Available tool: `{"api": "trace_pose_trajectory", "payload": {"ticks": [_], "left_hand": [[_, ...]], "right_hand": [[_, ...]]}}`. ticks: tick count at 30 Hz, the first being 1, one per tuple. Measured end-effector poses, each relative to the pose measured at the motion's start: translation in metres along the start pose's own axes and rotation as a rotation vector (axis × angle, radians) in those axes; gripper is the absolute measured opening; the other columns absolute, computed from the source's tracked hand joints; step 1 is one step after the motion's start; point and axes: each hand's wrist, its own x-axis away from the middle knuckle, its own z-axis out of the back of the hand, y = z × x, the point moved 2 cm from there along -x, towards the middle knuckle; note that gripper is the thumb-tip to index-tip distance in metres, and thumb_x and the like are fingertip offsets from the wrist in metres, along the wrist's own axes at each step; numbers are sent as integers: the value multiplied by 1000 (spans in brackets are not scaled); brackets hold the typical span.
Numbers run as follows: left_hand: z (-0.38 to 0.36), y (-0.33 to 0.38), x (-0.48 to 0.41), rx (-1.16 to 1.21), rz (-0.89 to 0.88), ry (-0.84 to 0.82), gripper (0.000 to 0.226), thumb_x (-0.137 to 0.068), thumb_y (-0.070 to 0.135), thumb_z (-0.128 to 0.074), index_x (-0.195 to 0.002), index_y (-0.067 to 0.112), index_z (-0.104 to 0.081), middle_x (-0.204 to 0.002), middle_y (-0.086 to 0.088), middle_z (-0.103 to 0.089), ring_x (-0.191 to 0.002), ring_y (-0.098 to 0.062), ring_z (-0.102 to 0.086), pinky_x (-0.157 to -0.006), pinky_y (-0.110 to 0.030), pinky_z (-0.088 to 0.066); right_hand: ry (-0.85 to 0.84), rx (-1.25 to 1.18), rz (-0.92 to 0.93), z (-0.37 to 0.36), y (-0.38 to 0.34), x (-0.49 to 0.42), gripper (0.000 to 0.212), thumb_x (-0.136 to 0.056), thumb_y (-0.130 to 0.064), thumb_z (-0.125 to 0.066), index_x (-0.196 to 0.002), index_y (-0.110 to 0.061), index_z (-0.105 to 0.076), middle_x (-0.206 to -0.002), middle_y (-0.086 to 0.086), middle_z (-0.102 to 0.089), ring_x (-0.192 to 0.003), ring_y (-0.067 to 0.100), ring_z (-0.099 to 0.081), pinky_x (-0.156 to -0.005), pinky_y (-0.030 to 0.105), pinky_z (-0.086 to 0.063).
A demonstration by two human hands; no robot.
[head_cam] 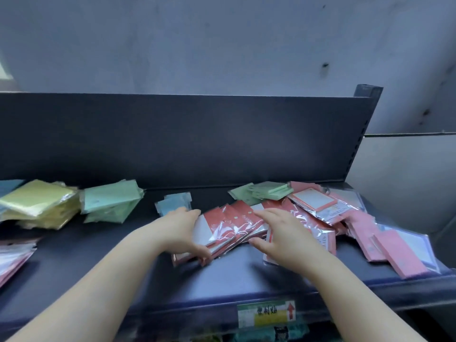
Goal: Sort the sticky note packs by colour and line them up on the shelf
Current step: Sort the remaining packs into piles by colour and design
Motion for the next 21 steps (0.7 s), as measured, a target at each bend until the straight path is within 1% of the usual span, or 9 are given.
{"api": "trace_pose_trajectory", "payload": {"ticks": [4, 8, 10, 12, 14, 16, 17, 19, 21], "left_hand": [[0, -4, -3, 23, -9, 7, 98, -61, 66, -75, -138, 20, -35, -128, -3, -43, -116, -23, -51, -97, -36, -45], [4, -17, 0, 23, -18, 122, 86, -65, 64, -68, -135, 24, -36, -122, 2, -41, -114, -19, -49, -93, -37, -47], [8, -28, 3, 43, -16, 180, 76, -65, 65, -66, -126, 29, -40, -115, 4, -40, -109, -18, -48, -90, -36, -47], [10, -39, 7, 64, 1, 217, 62, -64, 67, -65, -110, 32, -43, -105, 6, -38, -100, -16, -48, -83, -35, -47], [11, -47, 11, 65, 27, 231, 56, -63, 67, -65, -101, 32, -42, -101, 7, -37, -96, -15, -48, -79, -34, -47], [11, -54, 15, 81, 55, 245, 56, -63, 67, -65, -101, 32, -42, -101, 8, -37, -97, -15, -48, -80, -34, -47], [10, -57, 18, 93, 71, 253, 56, -62, 67, -64, -101, 33, -42, -100, 8, -37, -97, -14, -48, -79, -34, -47], [10, -62, 24, 115, 114, 268, 56, -62, 67, -64, -101, 35, -42, -100, 8, -38, -97, -14, -48, -77, -33, -47], [7, -66, 33, 136, 164, 287, 52, -61, 66, -64, -96, 36, -40, -97, 8, -37, -95, -15, -48, -75, -32, -45]], "right_hand": [[-24, 44, 6, -4, -10, -26, 63, -90, -47, -54, -145, -24, -36, -138, -6, -46, -129, 14, -37, -110, 28, -27], [-36, 27, -37, -9, -22, -47, 53, -93, -39, -50, -141, -21, -42, -127, -3, -55, -123, 18, -44, -99, 29, -36], [-52, 21, -64, -14, -29, -55, 51, -90, -36, -51, -139, -21, -45, -126, -2, -57, -121, 20, -47, -94, 29, -39], [-91, 26, -98, -18, -33, -61, 52, -86, -34, -55, -135, -19, -48, -127, 0, -58, -118, 20, -49, -91, 28, -41], [-126, -5, -135, -20, -38, -66, 55, -80, -36, -60, -132, -17, -50, -130, 2, -56, -119, 20, -49, -94, 30, -42], [-190, -40, -153, -21, -44, -69, 72, -78, -38, -65, -142, -19, -40, -140, 3, -47, -127, 18, -45, -99, 28, -39], [-233, -51, -157, -21, -47, -70, 80, -78, -38, -67, -147, -20, -32, -143, 4, -42, -128, 18, -43, -98, 26, -37], [-289, -78, -164, -20, -52, -72, 89, -77, -38, -71, -151, -22, -23, -144, 6, -37, -125, 19, -46, -89, 25, -38], [-304, -100, -159, -20, -55, -73, 93, -77, -37, -72, -151, -20, -19, -144, 5, -39, -121, 18, -49, -81, 23, -37]]}}
